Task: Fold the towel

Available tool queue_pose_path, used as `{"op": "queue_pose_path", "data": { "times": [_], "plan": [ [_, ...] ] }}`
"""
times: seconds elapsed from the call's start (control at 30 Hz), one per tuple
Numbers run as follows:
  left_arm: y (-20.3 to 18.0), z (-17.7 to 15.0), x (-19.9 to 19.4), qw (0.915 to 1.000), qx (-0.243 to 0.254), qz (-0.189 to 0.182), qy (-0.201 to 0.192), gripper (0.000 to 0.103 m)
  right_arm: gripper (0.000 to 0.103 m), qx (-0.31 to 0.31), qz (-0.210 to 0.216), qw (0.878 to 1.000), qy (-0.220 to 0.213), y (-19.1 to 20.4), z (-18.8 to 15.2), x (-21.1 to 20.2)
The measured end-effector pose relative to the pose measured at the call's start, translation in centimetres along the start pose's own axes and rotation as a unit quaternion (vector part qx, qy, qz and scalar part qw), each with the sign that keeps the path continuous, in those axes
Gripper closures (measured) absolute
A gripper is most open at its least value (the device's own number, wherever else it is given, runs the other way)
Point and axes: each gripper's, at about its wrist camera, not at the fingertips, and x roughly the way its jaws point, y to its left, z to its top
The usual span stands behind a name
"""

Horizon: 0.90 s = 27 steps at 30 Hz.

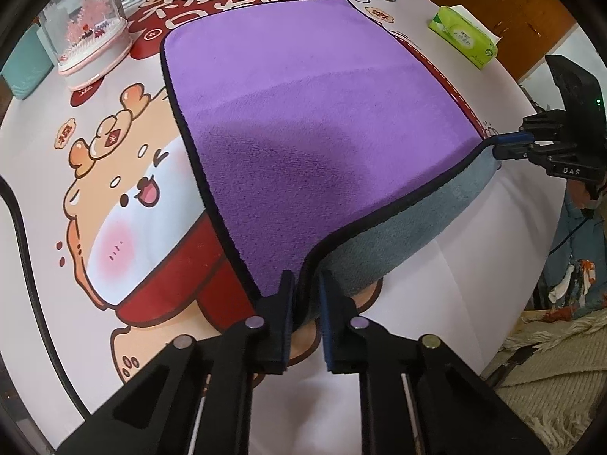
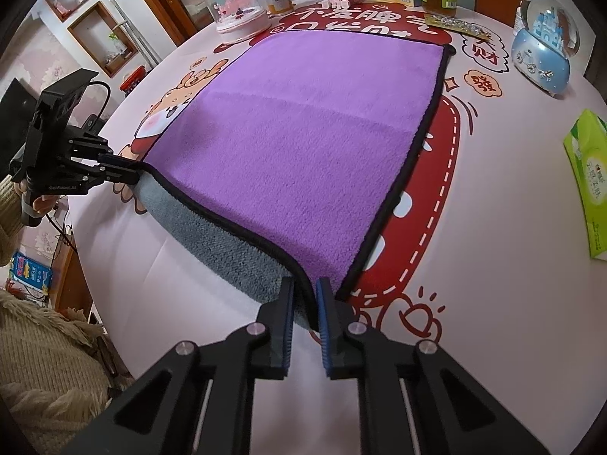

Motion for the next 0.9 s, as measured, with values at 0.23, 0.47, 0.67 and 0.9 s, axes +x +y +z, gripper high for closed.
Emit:
{"op": "queue_pose_path", "data": {
  "times": [0.23, 0.47, 0.67, 0.9],
  "plan": [
    [-0.3, 0.0, -0.8, 0.9995, 0.003, 0.03, -0.013, 0.098, 0.097, 0.008, -0.01, 1.0, -0.001, 0.1, 0.2, -0.2],
    [0.0, 1.2, -2.2, 0.9974, -0.017, 0.061, -0.033, 0.098, 0.099, 0.016, -0.031, 0.999, -0.035, 0.6, 1.4, -1.8],
    [1.0, 4.2, -5.0, 0.9917, -0.043, 0.094, -0.077, 0.098, 0.099, 0.026, -0.052, 0.995, -0.076, 0.2, 4.3, -4.1],
    [2.1, 10.4, -7.0, 0.9802, -0.051, 0.147, -0.123, 0.098, 0.099, 0.047, -0.093, 0.988, -0.114, -2.2, 9.9, -5.6]
  ]
}}
